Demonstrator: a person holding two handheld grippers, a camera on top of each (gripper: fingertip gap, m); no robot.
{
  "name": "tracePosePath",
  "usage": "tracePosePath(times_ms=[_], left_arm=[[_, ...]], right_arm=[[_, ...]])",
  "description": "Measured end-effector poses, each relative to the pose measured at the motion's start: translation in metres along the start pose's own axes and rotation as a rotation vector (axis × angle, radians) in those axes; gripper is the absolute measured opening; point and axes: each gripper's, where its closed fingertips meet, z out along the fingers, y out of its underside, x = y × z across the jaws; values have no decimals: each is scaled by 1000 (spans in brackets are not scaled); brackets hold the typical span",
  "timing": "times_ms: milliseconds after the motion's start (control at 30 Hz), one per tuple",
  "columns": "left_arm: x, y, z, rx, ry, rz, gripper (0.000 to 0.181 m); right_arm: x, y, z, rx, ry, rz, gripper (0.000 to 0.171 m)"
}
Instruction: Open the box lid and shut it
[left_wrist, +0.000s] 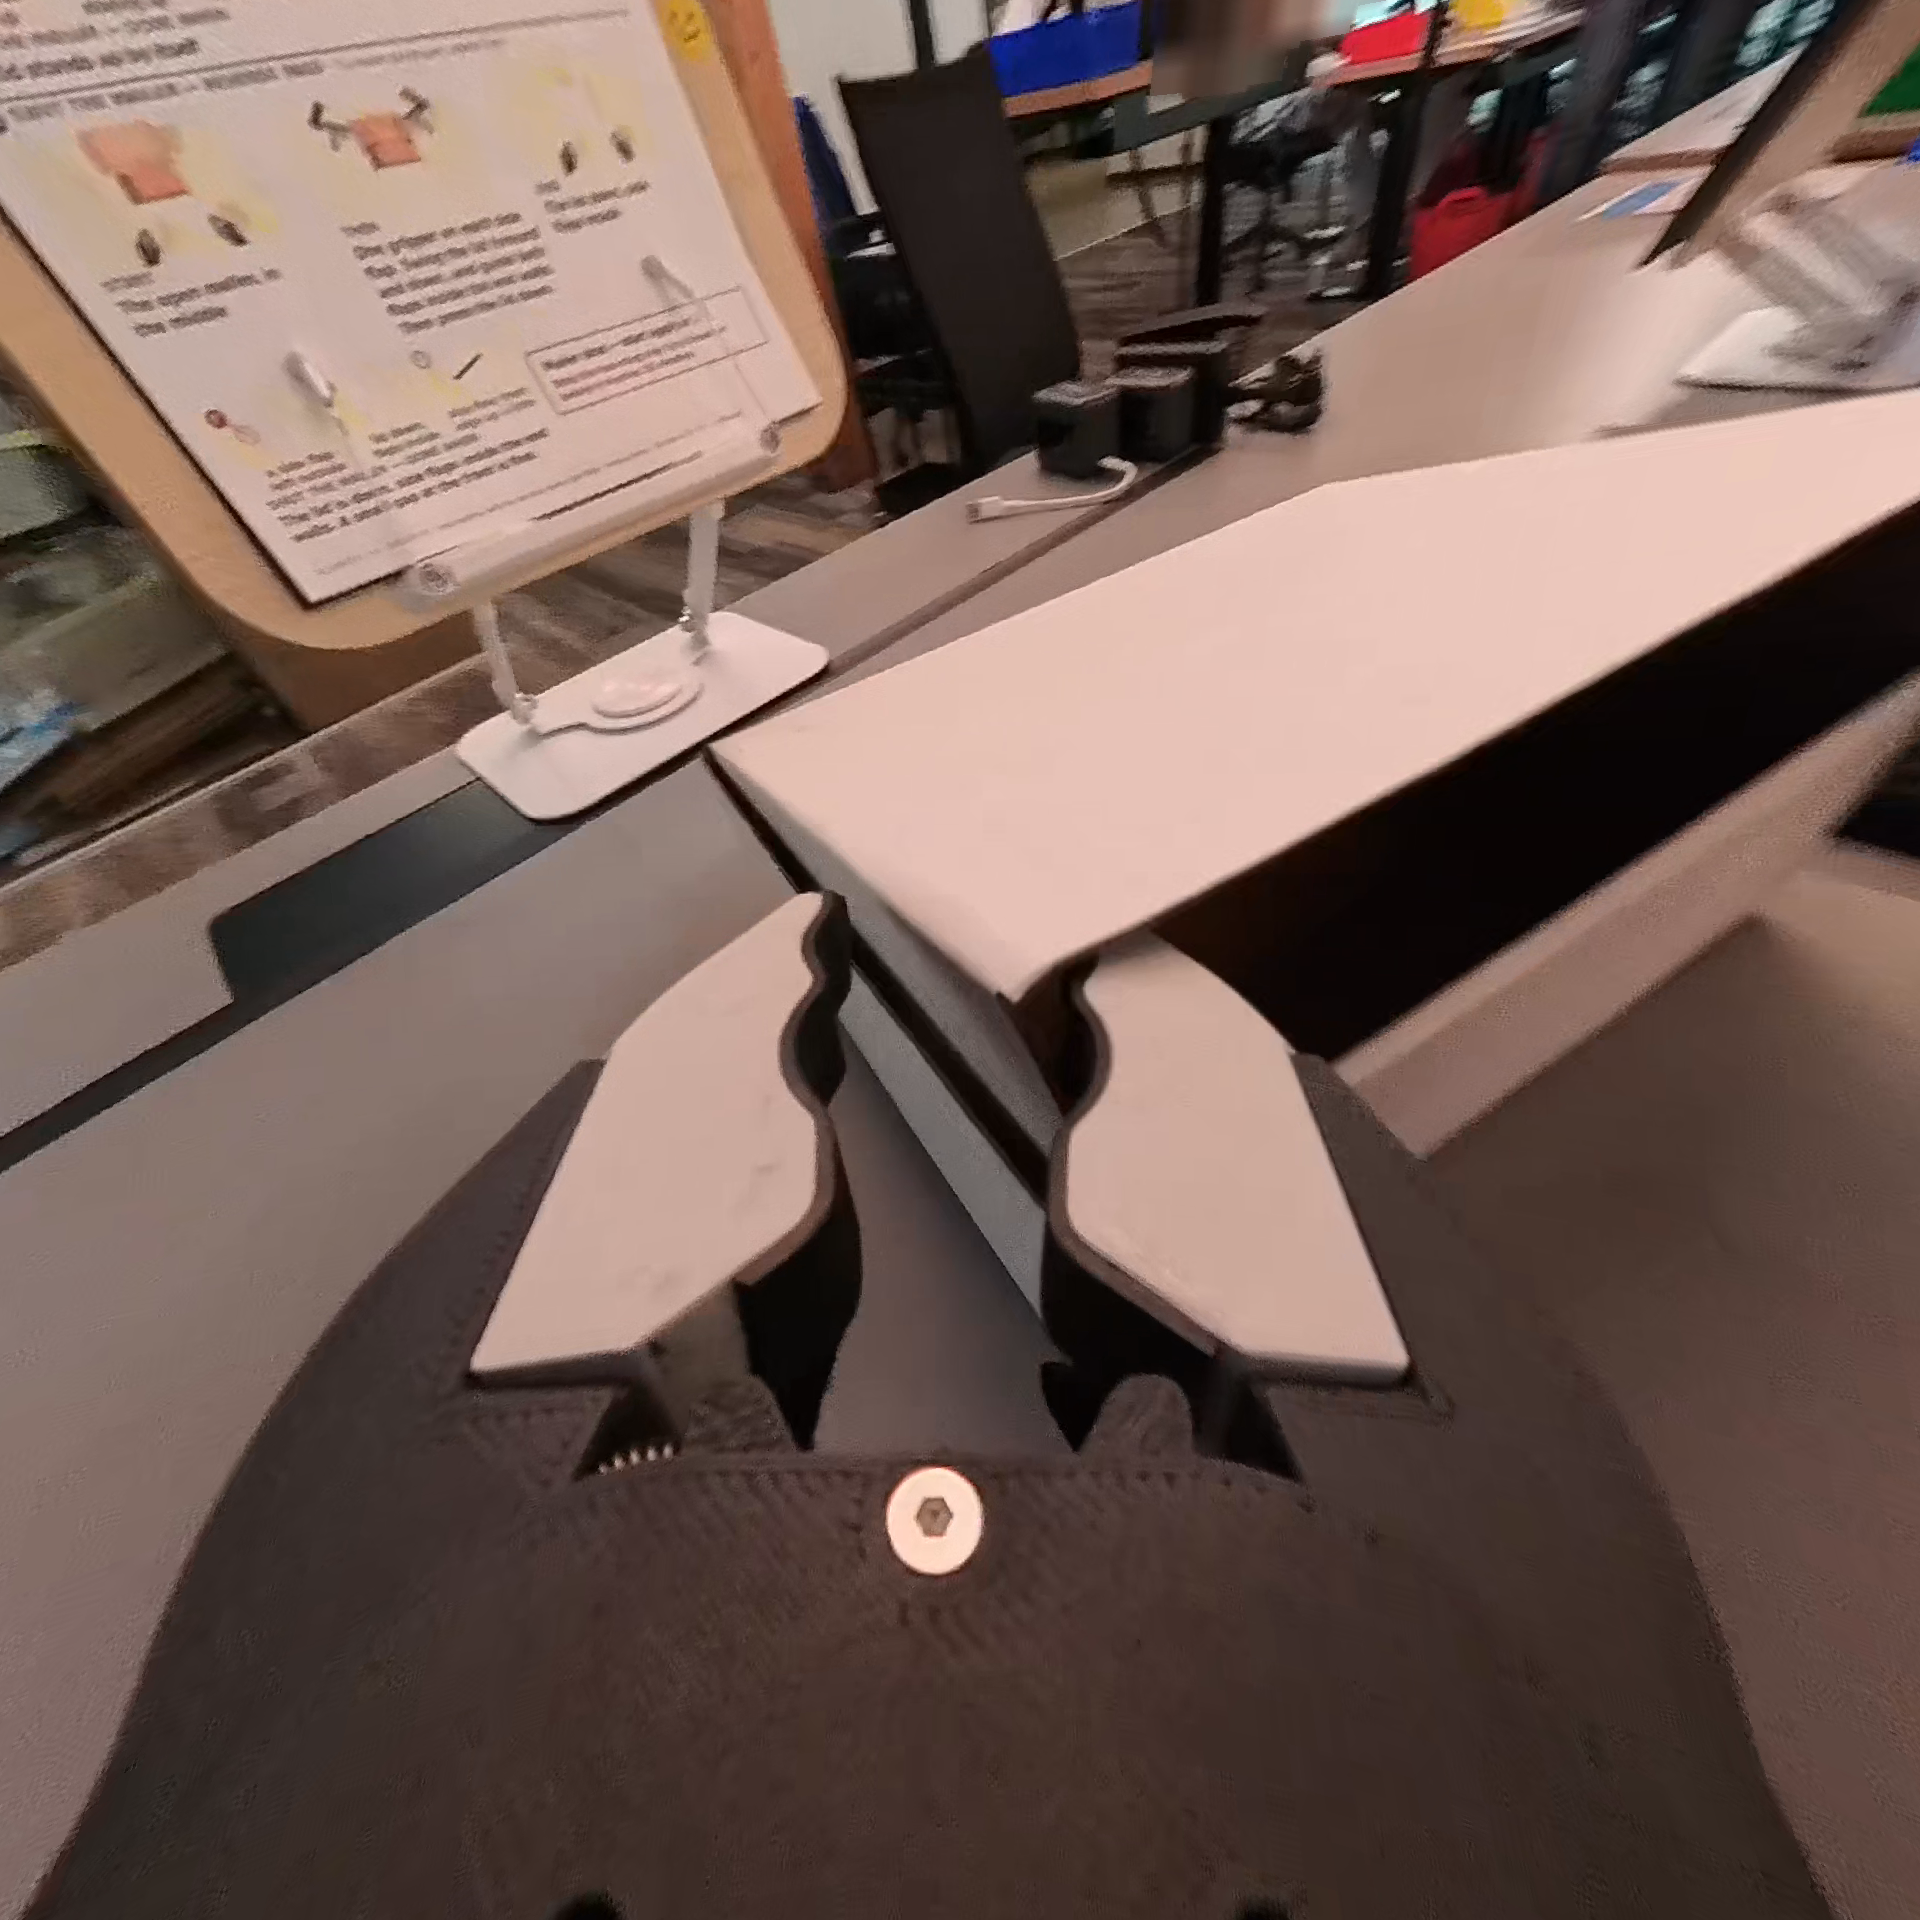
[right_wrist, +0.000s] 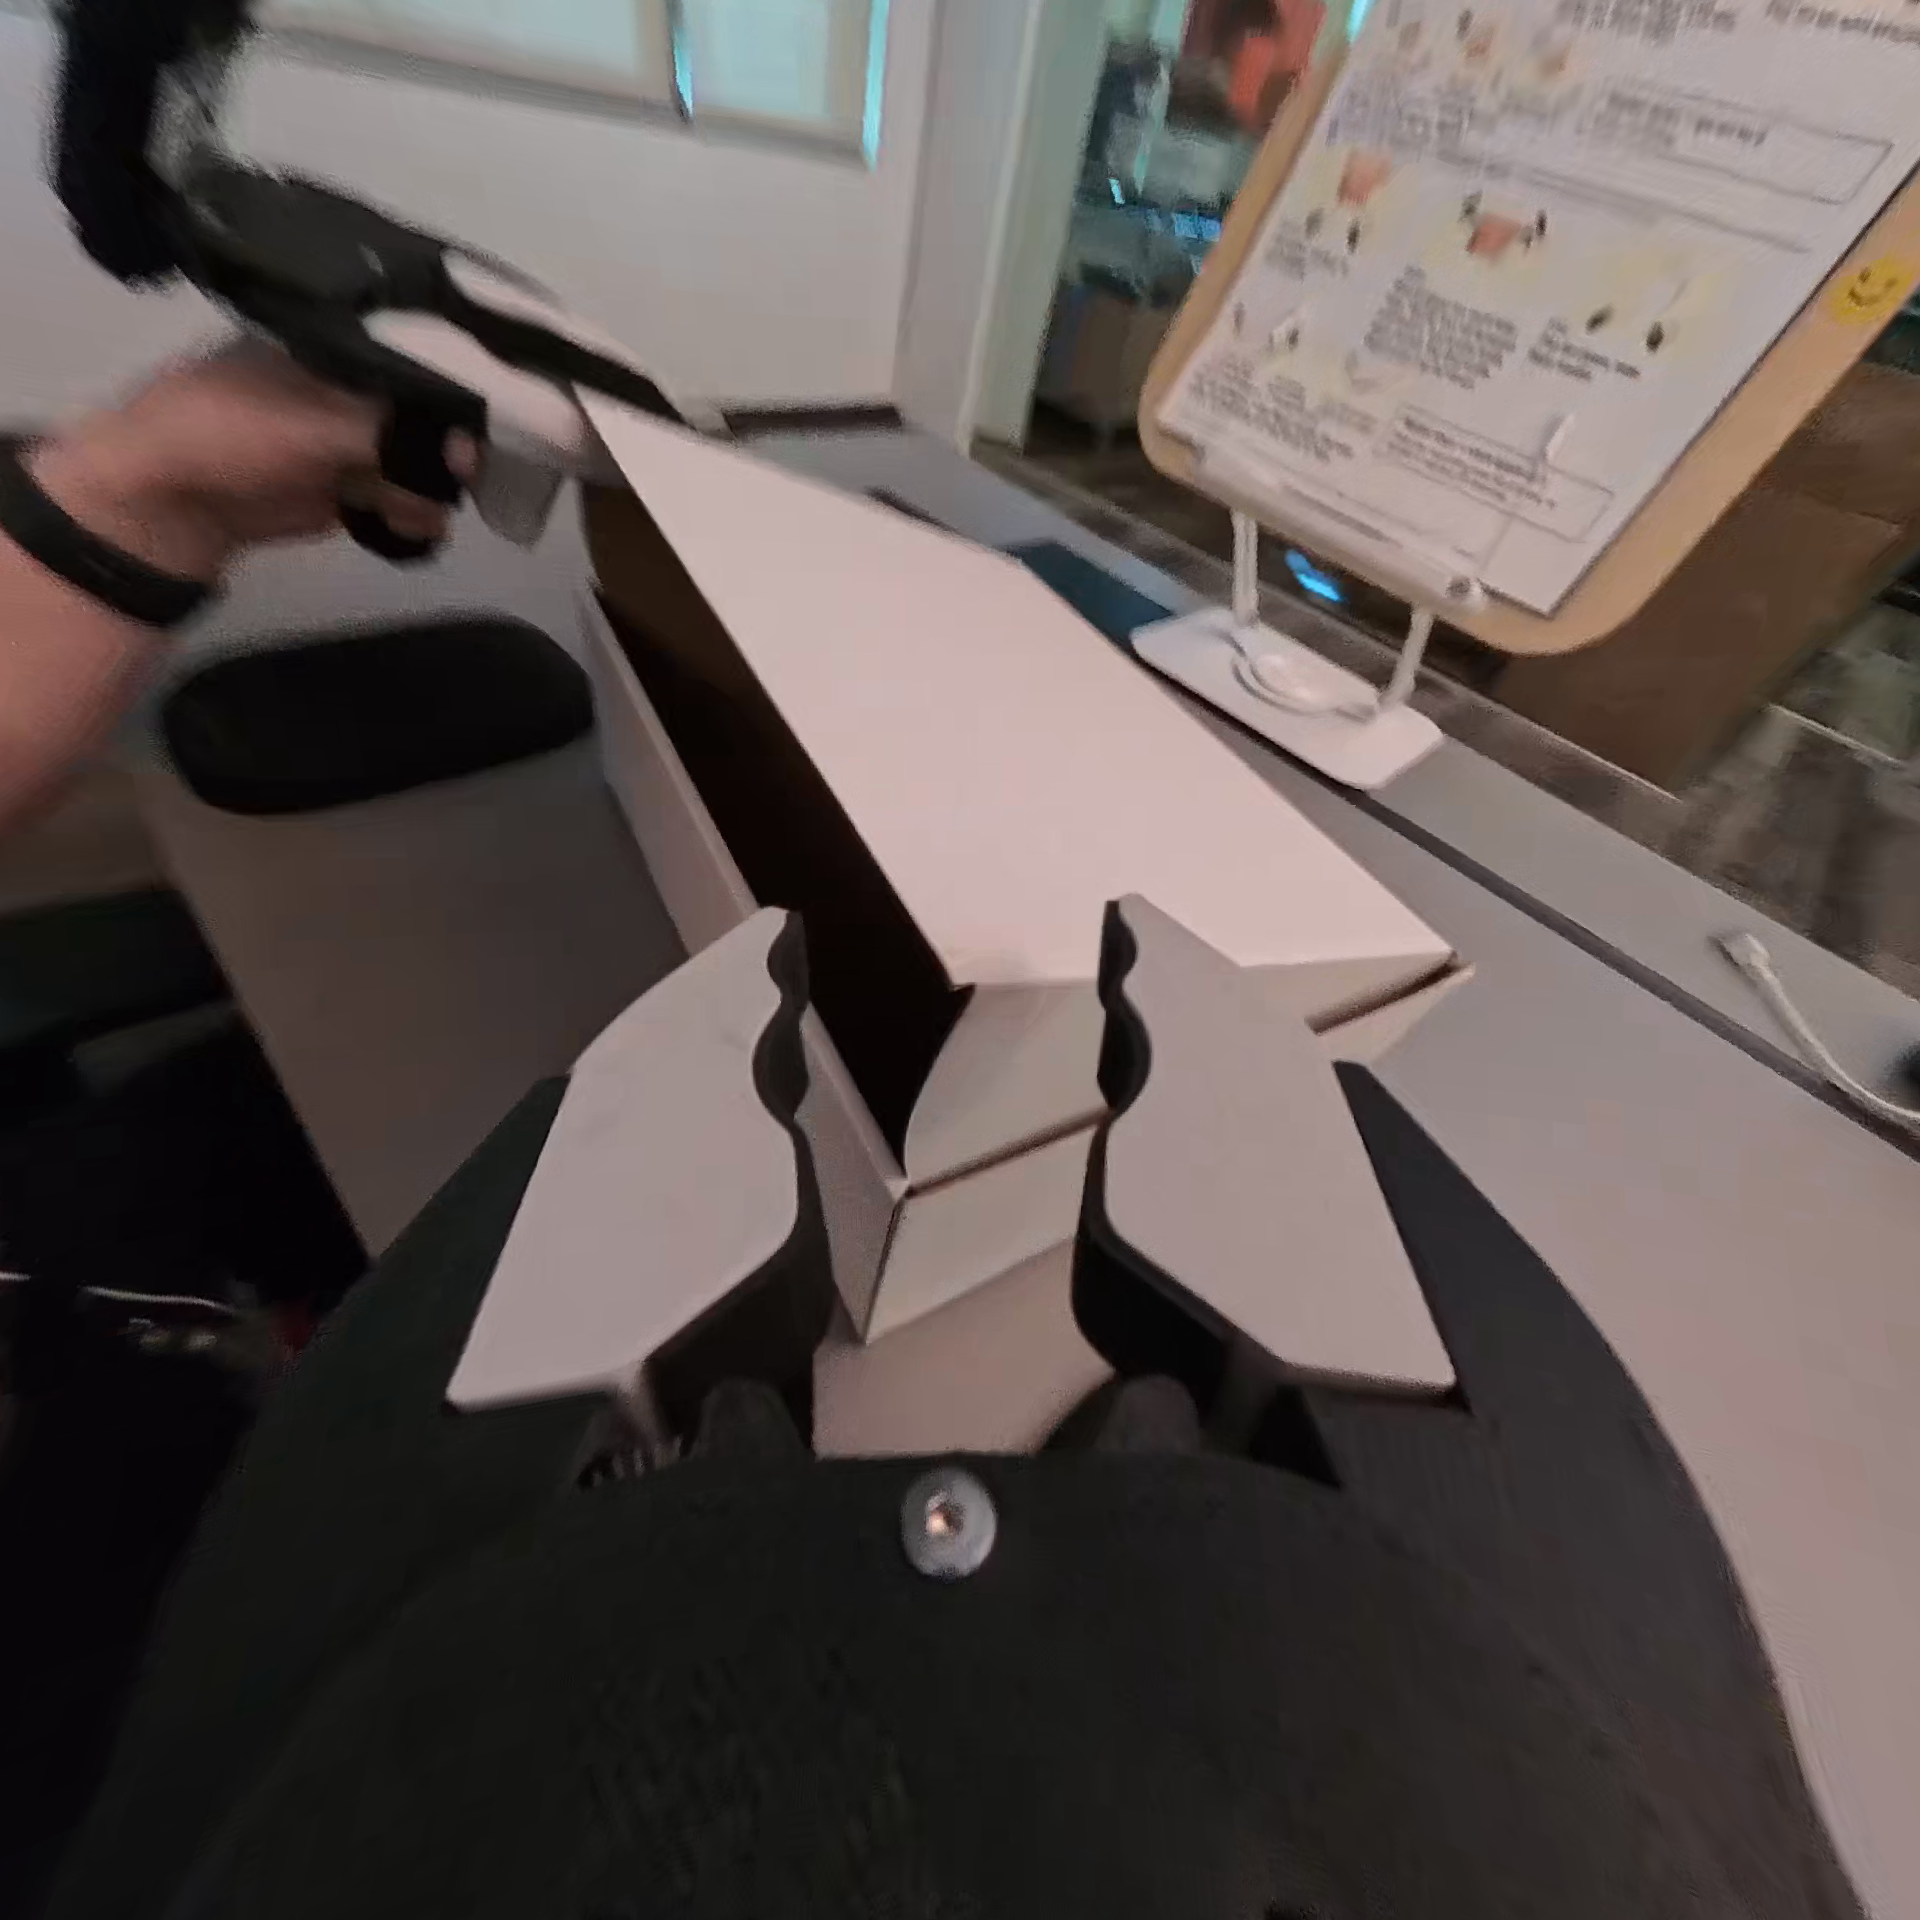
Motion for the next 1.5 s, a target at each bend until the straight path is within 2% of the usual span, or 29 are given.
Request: tracePosePath(times_ms=[133,233,267,333,433,567,733,967,1067,1200,1267,1367,1500], left_arm=[[-21,-25,-50,139,151,-124,46],[-66,-40,-56,237,215,-230,42],[-80,-38,-46,230,237,-249,34],[-102,-16,-8,102,264,-242,13],[-121,31,53,-141,256,-131,2],[-112,54,104,-288,360,-77,0],[-87,65,137,-409,444,59,0],[-103,64,160,-397,292,164,0],[-107,65,160,-378,279,150,0],[-122,64,154,-370,245,110,0],[-136,53,155,-304,184,57,0],[-159,49,162,-292,62,81,0],[-157,61,180,-351,39,186,0]], right_arm=[[34,-7,-29,146,-83,46,54],[102,18,-16,101,41,-25,44],[129,30,-5,48,105,-42,42],[168,57,21,-74,158,-55,34],[177,86,62,-215,66,-18,22],[172,104,91,-397,17,-124,13],[169,105,114,-548,-24,-289,1],[195,101,150,-680,-2,-354,0],[208,101,164,-659,10,-322,0],[217,105,172,-540,-44,-239,1],[243,112,168,-550,51,-227,2],[256,99,178,-431,126,-347,1],[251,102,188,-484,136,-586,1]])
